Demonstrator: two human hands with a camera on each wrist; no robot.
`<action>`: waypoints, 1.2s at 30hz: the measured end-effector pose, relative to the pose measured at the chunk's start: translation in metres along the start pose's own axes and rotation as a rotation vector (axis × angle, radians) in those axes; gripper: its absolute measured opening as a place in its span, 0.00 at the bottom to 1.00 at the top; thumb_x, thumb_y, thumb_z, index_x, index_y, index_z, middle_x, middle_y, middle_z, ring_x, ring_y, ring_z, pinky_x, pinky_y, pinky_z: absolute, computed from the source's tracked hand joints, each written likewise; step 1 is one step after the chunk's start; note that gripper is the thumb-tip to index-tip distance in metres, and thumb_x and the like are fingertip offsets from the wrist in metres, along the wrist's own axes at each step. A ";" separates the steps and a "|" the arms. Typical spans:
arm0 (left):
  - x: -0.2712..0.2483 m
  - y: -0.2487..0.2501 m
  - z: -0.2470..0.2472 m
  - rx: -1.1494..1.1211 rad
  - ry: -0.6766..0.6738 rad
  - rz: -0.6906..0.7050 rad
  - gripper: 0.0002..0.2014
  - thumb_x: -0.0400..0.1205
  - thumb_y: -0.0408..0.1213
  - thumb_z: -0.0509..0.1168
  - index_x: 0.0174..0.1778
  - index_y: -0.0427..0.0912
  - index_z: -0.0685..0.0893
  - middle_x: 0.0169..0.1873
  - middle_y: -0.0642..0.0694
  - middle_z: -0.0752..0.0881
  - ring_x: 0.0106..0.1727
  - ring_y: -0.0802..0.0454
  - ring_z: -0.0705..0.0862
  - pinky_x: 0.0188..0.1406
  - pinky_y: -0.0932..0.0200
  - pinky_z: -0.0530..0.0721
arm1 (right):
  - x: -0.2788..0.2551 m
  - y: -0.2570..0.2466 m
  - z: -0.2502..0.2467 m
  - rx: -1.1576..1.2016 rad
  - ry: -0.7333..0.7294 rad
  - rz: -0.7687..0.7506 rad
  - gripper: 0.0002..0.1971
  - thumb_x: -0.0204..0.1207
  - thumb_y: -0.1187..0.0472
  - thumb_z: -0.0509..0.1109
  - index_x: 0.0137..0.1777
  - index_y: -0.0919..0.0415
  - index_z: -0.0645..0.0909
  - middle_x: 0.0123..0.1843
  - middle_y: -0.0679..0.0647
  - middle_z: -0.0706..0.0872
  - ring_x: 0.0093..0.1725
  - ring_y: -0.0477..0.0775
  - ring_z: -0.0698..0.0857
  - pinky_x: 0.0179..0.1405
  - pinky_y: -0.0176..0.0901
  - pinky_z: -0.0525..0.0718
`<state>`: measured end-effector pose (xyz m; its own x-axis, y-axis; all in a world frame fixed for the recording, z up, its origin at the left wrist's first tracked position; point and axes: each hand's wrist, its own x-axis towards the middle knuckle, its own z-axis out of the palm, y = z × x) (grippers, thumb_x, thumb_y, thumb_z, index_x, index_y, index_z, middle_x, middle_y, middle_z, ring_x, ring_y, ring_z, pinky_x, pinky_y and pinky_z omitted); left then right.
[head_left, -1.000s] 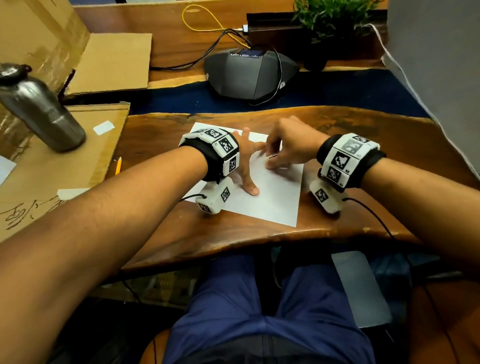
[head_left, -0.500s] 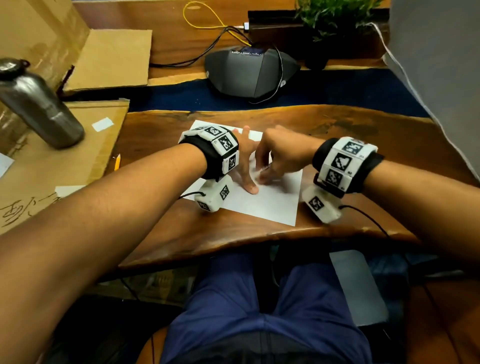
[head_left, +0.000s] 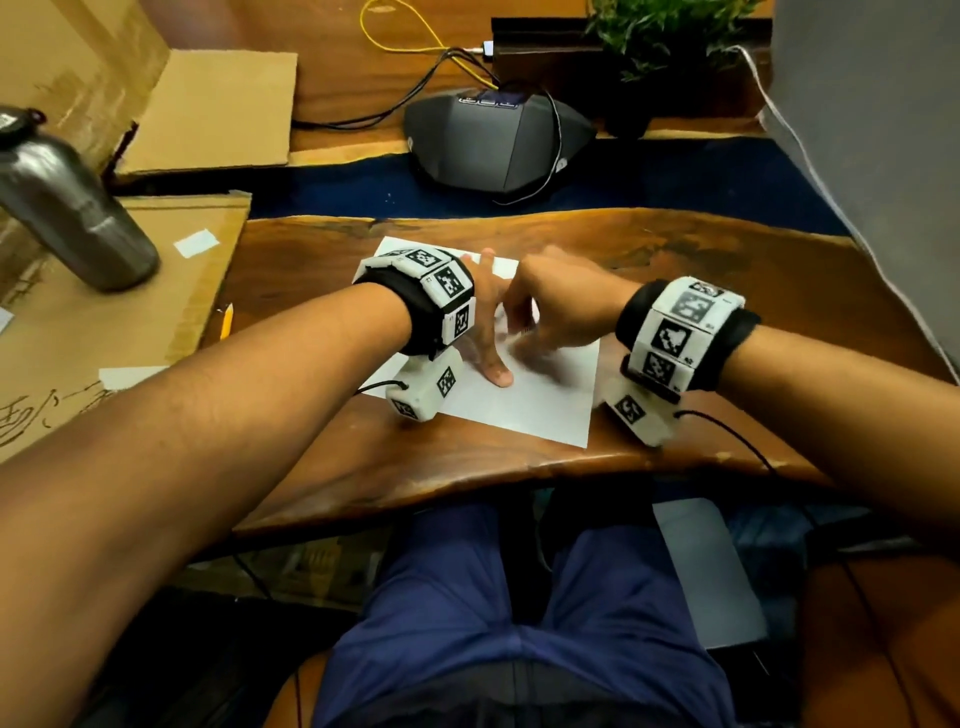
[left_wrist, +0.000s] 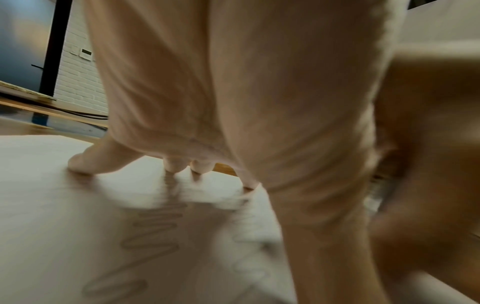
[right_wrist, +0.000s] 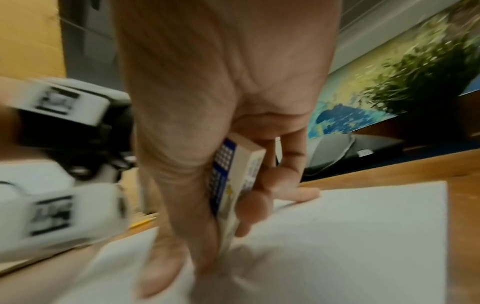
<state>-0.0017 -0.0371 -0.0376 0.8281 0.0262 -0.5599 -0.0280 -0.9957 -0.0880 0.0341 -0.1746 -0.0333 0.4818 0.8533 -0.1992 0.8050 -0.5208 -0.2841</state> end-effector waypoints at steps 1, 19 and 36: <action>0.001 0.000 0.000 0.003 -0.011 0.011 0.57 0.54 0.74 0.77 0.80 0.70 0.63 0.85 0.36 0.34 0.86 0.30 0.44 0.80 0.30 0.55 | -0.004 -0.004 0.002 0.003 -0.043 -0.024 0.08 0.68 0.53 0.84 0.36 0.51 0.87 0.34 0.41 0.85 0.32 0.39 0.82 0.32 0.36 0.81; 0.000 -0.015 0.013 -0.106 0.055 0.106 0.63 0.59 0.74 0.72 0.86 0.65 0.43 0.87 0.52 0.38 0.87 0.41 0.42 0.84 0.33 0.50 | -0.002 0.044 -0.006 0.024 0.165 0.222 0.09 0.75 0.60 0.79 0.53 0.60 0.92 0.51 0.53 0.92 0.47 0.51 0.87 0.44 0.43 0.87; -0.001 -0.014 0.013 -0.024 -0.109 0.110 0.78 0.44 0.74 0.74 0.83 0.64 0.30 0.81 0.55 0.23 0.83 0.40 0.26 0.80 0.24 0.46 | -0.028 -0.006 0.010 0.066 0.051 -0.013 0.08 0.74 0.56 0.78 0.48 0.59 0.93 0.43 0.50 0.93 0.40 0.48 0.87 0.45 0.44 0.88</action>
<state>-0.0092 -0.0224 -0.0470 0.7548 -0.0754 -0.6517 -0.1009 -0.9949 -0.0017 0.0120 -0.1958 -0.0349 0.4894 0.8594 -0.1479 0.7876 -0.5085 -0.3481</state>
